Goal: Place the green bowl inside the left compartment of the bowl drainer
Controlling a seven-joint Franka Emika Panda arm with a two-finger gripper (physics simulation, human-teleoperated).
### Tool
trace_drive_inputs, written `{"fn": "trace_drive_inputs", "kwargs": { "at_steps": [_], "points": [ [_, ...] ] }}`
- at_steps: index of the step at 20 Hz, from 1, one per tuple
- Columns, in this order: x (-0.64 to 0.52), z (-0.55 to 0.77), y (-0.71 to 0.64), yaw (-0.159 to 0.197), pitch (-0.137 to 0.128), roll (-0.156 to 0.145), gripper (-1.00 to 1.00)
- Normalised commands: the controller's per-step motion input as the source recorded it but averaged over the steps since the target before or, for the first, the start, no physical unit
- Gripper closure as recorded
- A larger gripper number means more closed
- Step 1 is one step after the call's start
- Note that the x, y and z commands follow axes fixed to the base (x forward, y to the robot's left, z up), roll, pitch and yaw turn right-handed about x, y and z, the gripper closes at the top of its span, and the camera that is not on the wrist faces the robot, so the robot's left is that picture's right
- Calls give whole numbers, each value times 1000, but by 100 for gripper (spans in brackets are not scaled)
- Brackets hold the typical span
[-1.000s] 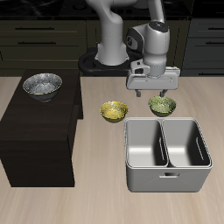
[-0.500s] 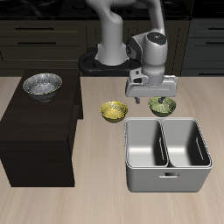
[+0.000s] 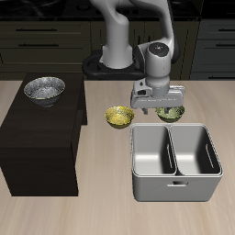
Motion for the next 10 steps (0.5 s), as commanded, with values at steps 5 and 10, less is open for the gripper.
{"fn": "trace_drive_inputs", "kwargs": {
  "at_steps": [5,10],
  "points": [
    [67,-6,-5,-5,9,1,100],
    [16,55,21,7,-4,5,100]
  ]
}}
